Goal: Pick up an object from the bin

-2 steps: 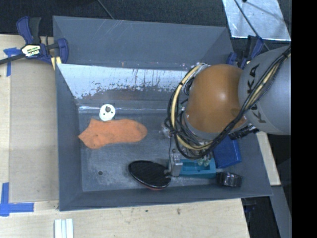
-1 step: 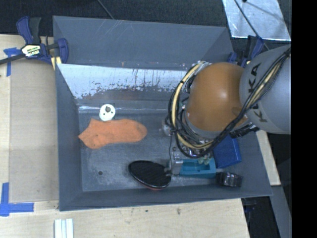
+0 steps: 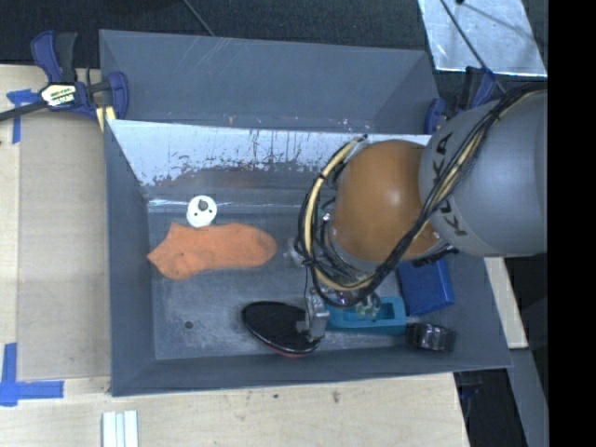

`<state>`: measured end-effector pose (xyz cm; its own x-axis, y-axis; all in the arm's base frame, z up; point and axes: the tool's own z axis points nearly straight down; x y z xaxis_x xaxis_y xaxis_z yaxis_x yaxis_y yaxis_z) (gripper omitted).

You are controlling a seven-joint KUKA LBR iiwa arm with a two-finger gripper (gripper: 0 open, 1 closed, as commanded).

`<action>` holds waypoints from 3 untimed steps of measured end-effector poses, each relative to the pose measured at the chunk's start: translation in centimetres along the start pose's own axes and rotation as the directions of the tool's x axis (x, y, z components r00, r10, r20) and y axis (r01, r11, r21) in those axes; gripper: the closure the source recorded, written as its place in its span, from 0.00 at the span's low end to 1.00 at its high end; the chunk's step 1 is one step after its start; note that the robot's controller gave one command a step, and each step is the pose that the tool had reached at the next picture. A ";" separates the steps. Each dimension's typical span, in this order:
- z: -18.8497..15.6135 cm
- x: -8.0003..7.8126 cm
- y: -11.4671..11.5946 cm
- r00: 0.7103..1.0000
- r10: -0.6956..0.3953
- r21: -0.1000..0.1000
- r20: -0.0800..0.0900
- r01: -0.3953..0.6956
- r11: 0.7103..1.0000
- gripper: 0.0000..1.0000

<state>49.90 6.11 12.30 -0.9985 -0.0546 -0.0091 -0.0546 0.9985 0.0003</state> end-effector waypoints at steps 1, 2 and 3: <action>3.5 -0.3 1.0 0.998 0.053 0.003 -0.014 -0.053 0.999 0.00; 4.6 -0.3 1.6 0.998 0.064 0.002 -0.022 -0.064 0.998 1.00; 4.6 -0.3 1.6 0.998 0.064 0.002 -0.022 -0.064 0.998 1.00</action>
Offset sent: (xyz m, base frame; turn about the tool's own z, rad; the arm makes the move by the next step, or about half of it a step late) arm 0.0021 0.0161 -0.0530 0.0652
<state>50.14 7.68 7.72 -0.9999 0.0094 0.0134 0.0094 1.0000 -0.0016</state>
